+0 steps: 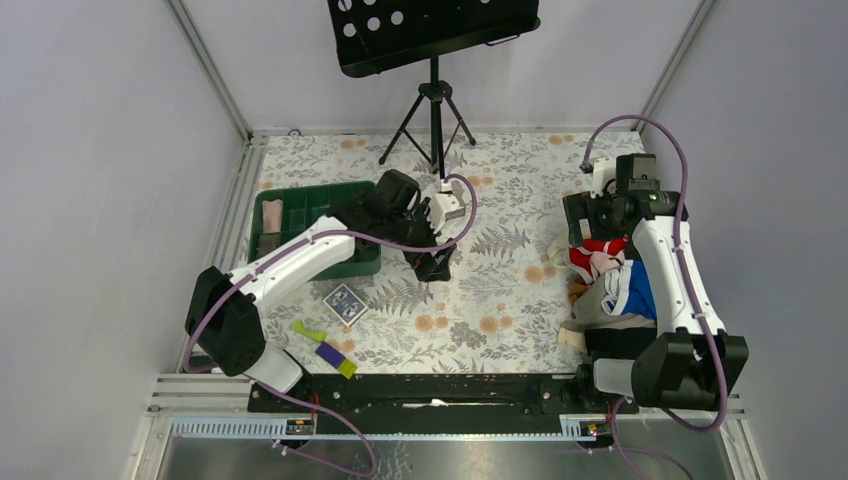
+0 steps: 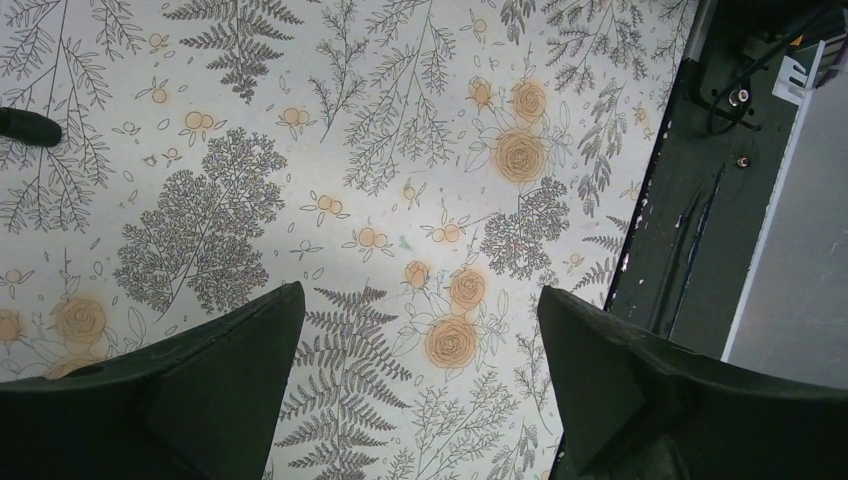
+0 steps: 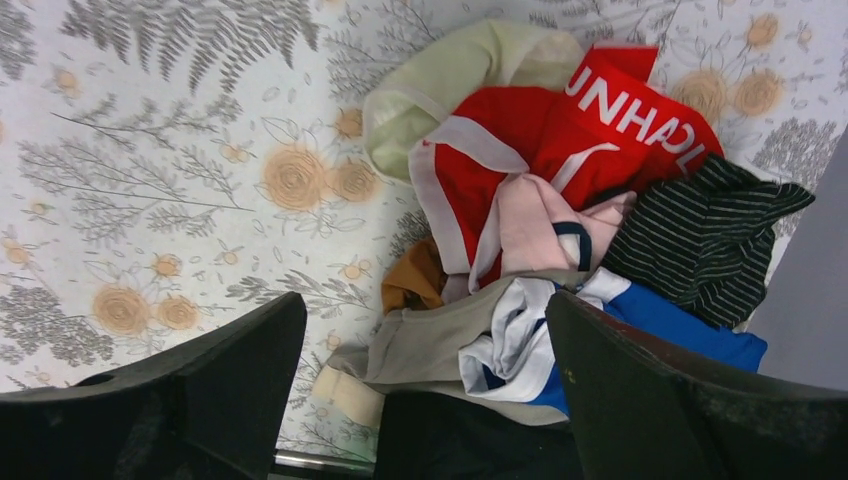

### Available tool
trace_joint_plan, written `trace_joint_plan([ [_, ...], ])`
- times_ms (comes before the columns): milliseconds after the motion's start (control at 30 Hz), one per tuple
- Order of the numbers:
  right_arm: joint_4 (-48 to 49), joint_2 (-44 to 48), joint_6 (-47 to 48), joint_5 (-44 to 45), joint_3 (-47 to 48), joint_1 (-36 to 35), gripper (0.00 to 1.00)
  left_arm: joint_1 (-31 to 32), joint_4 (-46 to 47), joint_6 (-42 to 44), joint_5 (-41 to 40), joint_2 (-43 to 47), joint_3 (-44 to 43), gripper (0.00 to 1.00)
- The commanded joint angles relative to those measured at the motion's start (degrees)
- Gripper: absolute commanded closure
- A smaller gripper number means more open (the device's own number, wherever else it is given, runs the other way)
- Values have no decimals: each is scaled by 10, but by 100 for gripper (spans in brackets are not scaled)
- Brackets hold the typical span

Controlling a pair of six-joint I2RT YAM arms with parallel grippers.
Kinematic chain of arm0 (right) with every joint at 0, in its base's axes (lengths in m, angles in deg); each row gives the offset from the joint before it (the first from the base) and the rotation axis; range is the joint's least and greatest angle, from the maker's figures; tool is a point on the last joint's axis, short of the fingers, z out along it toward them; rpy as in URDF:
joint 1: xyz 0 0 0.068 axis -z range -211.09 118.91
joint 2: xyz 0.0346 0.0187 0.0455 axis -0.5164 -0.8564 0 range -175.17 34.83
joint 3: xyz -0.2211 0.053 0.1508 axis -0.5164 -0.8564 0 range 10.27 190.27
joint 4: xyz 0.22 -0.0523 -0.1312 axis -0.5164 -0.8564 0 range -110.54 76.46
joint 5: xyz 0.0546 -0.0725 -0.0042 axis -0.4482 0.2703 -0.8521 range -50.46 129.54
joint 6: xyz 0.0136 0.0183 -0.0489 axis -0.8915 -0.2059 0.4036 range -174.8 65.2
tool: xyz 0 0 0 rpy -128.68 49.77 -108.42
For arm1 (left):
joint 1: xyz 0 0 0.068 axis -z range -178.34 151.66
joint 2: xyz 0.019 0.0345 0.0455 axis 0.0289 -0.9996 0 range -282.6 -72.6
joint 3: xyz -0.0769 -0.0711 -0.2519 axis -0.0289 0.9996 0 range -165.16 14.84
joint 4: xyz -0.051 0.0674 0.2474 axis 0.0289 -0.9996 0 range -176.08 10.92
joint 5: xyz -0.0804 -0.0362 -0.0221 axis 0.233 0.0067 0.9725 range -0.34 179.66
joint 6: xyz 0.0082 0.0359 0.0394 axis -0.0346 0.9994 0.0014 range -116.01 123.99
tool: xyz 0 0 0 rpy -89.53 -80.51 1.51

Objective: Roll the underwear
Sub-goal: Pick up the underwear from the center of the board.

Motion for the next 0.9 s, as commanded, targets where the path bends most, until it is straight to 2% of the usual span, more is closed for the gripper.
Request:
trace_joint_plan([
  [0,13,-36,32,58,-11,15,6,-5,7,-4,22,0,-18,5],
  [333,156,-182,-6,159,1,31,32,-5,17,-14,26,10,-5,5],
  [533,204,-268,-16,204,17,32,37,-5,28,-12,9,27,17,4],
  [733,255,-301,-12,281,5,32,45,-5,33,-10,2,39,27,4],
  [867,274,-299,-9,308,-6,32,60,-5,38,-12,9,40,33,4],
])
